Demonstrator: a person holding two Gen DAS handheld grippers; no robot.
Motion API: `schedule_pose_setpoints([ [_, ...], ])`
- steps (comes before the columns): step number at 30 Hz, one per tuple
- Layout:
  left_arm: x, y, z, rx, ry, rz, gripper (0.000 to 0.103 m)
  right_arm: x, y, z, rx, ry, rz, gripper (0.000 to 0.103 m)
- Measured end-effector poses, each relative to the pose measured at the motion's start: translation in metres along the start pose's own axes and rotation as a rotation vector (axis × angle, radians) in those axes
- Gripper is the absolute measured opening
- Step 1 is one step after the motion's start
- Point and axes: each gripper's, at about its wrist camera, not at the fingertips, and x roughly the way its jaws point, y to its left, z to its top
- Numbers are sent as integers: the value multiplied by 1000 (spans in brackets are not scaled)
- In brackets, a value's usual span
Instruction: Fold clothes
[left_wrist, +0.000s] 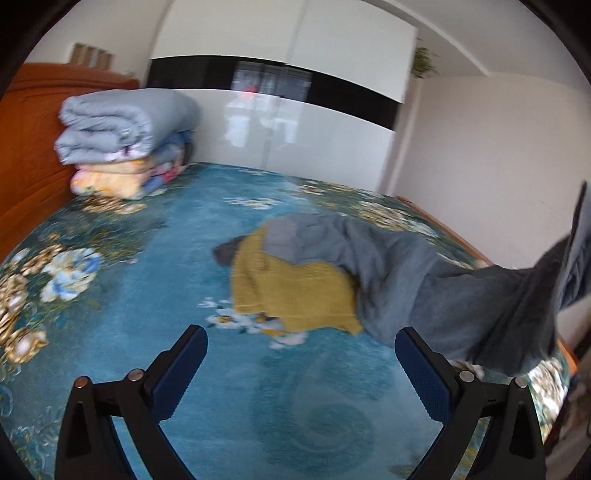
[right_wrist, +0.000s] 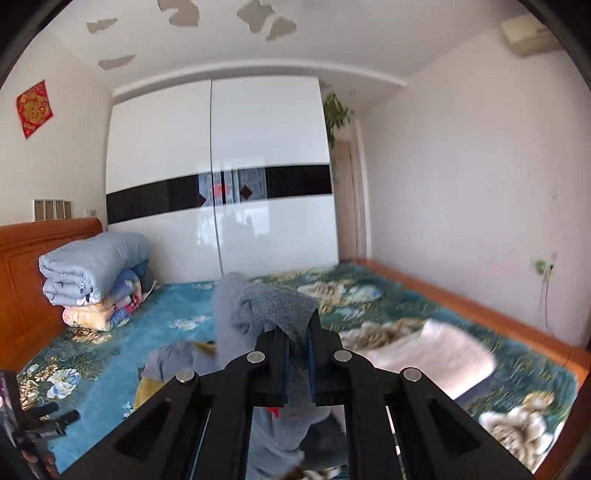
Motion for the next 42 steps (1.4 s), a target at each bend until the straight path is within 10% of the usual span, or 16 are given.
schedule_pose_setpoints([
  [10, 40, -107, -58, 16, 178, -365, 103, 47, 56, -36, -39, 140, 121, 8],
  [30, 79, -153, -98, -5, 274, -488, 100, 51, 77, -57, -50, 239, 251, 8],
  [36, 72, -158, -102, 52, 314, -399, 17, 44, 86, -55, -82, 254, 228, 8],
  [42, 20, -106, -66, -125, 256, -382, 8, 45, 101, -44, -119, 253, 169, 8],
])
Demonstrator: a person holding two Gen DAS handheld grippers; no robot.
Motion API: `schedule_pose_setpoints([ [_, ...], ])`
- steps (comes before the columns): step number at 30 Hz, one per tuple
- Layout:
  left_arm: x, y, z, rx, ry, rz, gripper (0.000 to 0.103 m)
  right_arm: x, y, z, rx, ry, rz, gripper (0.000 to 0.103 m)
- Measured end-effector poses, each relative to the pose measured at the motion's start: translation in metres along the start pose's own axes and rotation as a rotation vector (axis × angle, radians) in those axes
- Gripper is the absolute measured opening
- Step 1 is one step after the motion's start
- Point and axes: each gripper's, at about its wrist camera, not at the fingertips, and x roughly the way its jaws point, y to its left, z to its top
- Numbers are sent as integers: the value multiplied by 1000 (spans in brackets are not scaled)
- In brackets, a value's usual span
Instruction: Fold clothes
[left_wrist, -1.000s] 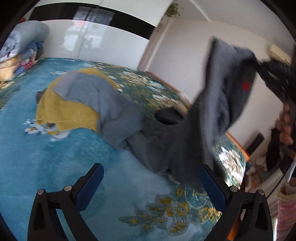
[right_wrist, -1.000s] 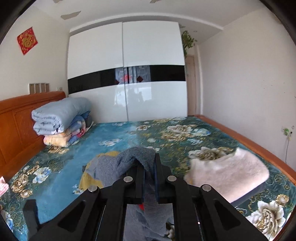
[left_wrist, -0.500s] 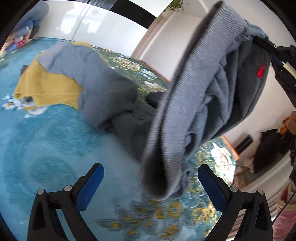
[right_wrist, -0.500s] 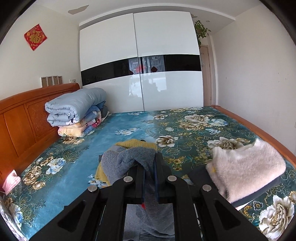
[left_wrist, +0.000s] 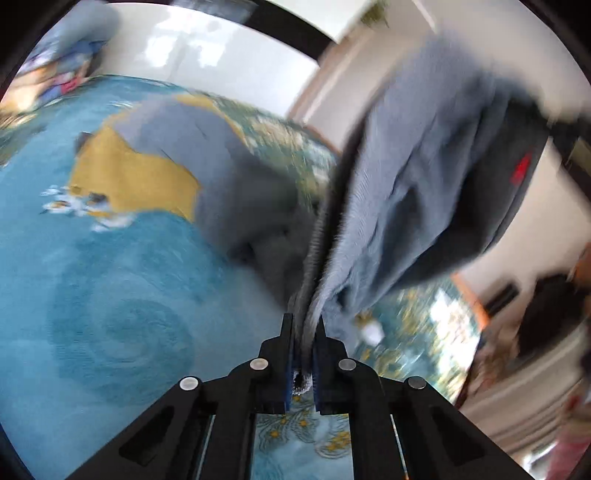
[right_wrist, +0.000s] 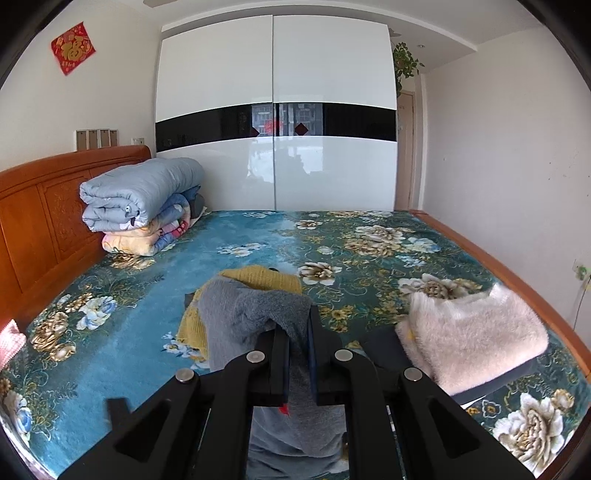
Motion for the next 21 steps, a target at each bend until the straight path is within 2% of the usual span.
schedule_pose_setpoints([
  [3, -67, 20, 13, -84, -129, 13, 8, 3, 22, 16, -5, -18, 7, 8],
  [7, -157, 70, 6, -249, -317, 77, 8, 17, 98, 38, -77, -35, 99, 8],
  [9, -196, 100, -4, -343, -403, 139, 8, 28, 147, 44, -127, -33, 165, 8],
  [14, -278, 177, -40, -609, -605, 299, 8, 71, 302, 43, -263, 9, 335, 8],
  [16, -297, 208, -57, -721, -658, 383, 8, 91, 360, 31, -308, 42, 392, 8],
  [18, -305, 237, -75, -841, -675, 460, 8, 116, 414, 5, -351, 96, 434, 8],
  [21, -302, 276, -98, -999, -646, 467, 8, 155, 473, -40, -395, 196, 491, 8],
])
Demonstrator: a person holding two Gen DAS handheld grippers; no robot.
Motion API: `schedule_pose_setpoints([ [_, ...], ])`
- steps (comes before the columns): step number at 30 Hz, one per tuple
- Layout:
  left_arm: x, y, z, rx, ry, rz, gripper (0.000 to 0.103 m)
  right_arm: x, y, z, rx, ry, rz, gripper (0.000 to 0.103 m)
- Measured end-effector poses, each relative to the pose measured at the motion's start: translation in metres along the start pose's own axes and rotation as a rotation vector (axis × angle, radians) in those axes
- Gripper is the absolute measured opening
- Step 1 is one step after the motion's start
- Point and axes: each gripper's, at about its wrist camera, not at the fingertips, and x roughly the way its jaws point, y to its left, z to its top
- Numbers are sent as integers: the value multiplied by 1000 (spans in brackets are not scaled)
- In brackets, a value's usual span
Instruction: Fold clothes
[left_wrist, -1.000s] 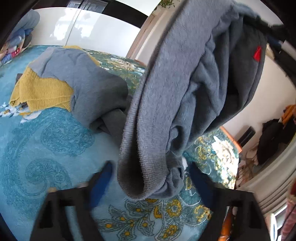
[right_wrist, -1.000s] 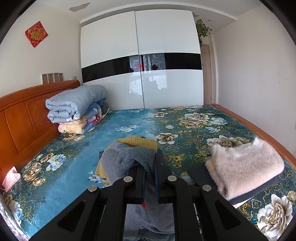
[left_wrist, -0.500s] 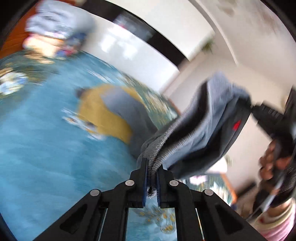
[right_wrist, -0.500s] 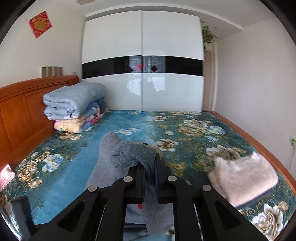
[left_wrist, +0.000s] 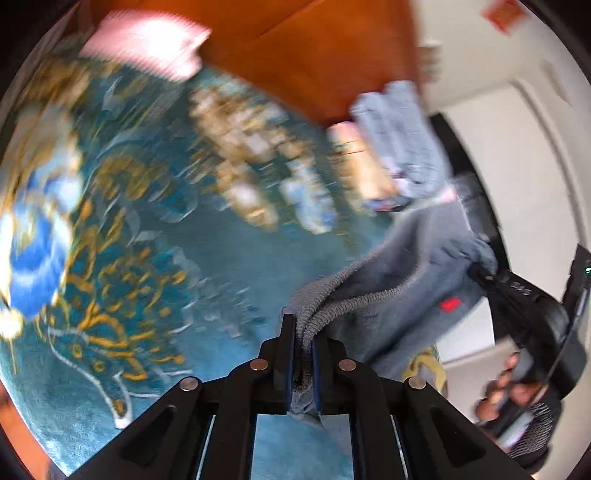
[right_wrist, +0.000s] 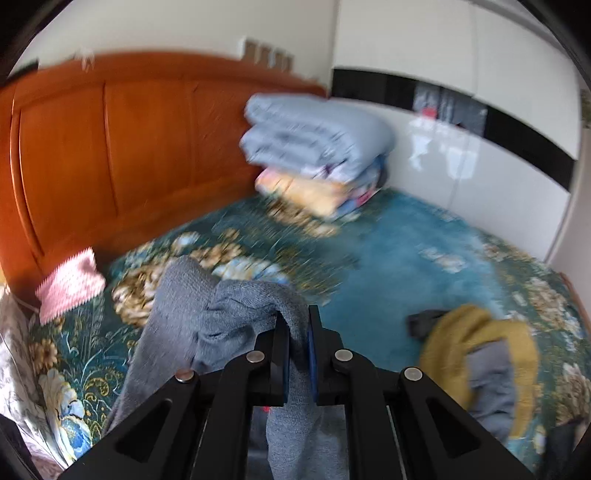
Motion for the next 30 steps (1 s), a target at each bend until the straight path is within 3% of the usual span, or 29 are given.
schedule_pose_setpoints([
  [4, 21, 27, 6, -100, 35, 56, 8, 74, 25, -40, 8, 157, 53, 8],
  [7, 25, 32, 4, -118, 48, 59, 8, 98, 24, -56, 17, 226, 112, 10],
  [8, 25, 33, 4, -117, 54, 60, 8, 102, 22, -59, 20, 243, 138, 14],
  [9, 25, 33, 4, -117, 60, 60, 8, 100, 17, -59, 19, 252, 155, 27],
  [10, 24, 33, 3, -119, 59, 59, 9, 93, 10, -56, 15, 245, 160, 44],
  [11, 24, 33, 2, -120, 58, 57, 9, 86, 4, -52, 13, 230, 166, 49],
  [15, 26, 38, 3, -145, 55, 53, 9, 28, -41, -48, 45, 131, 184, 53],
  [18, 24, 37, 1, -149, 49, 60, 9, -12, -85, -74, 69, 101, 161, 57],
  [22, 24, 32, -2, -133, 38, 76, 9, -48, -144, -152, 42, 169, 50, 57],
  [26, 23, 31, -3, -129, 26, 93, 9, -53, -191, -228, 61, 286, -37, 58],
  [28, 22, 29, -4, -120, 15, 111, 9, -48, -209, -256, 92, 336, -43, 58],
  [30, 22, 27, -5, -110, 7, 121, 9, -45, -212, -268, 86, 325, -29, 58],
])
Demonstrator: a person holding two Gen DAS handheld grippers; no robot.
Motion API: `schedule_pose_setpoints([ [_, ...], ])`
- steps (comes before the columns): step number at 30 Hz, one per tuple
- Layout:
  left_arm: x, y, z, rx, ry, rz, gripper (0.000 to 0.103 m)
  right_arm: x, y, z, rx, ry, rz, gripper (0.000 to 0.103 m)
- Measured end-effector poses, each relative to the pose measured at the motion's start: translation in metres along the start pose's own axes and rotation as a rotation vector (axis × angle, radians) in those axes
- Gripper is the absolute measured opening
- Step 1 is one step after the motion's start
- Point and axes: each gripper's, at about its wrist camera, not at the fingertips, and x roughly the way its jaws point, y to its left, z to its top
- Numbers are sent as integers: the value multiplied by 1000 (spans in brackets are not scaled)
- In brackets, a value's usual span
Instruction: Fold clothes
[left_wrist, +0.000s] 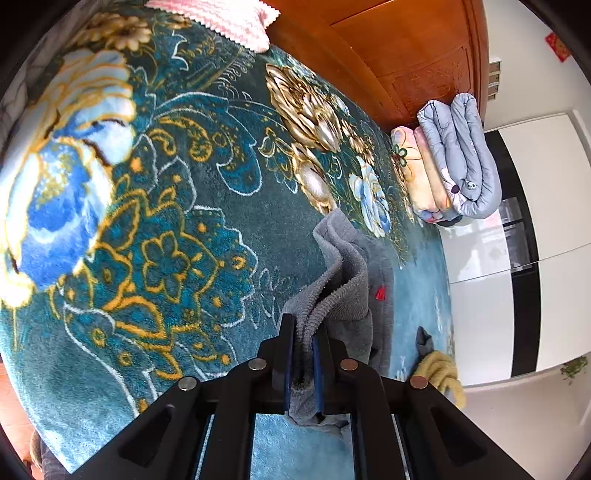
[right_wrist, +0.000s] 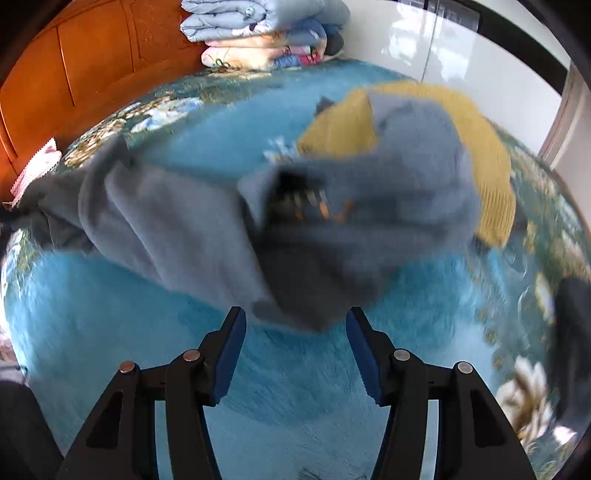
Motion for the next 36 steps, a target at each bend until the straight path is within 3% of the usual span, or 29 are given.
schedule_pose_setpoints([
  [8, -2, -7, -3, 42, -27, 34, 10, 28, 23, -1, -109, -11, -23, 54],
  [11, -2, -8, -3, 47, -29, 37, 10, 26, 31, 0, -118, -13, -28, 15],
  [12, -1, -8, -3, 48, -28, 37, 10, 23, 33, 2, -111, -13, -26, 8],
  [13, -1, -8, -3, 48, -28, 36, 10, 21, 36, 4, -105, -14, -24, 8],
  [16, -2, -5, -1, 36, -23, 24, 9, -11, 35, 13, -44, -68, 89, 8],
  [20, -5, -2, 1, 13, -24, 2, 10, -96, 29, 28, 35, -243, 300, 8],
  [22, -6, -2, 2, 9, -24, -6, 10, -136, 23, 42, 54, -333, 346, 8],
  [24, -7, -1, 3, 3, -25, -15, 10, -162, 15, 64, 85, -411, 336, 8],
  [27, -7, 1, 5, -6, -22, -20, 10, -171, -8, 103, 121, -459, 198, 8],
  [31, -5, 0, 6, -9, -14, -22, 10, -104, -37, 153, 219, -345, 36, 8],
  [36, -4, -4, 6, 9, -17, -16, 10, -13, -57, 166, 333, -225, -20, 8],
])
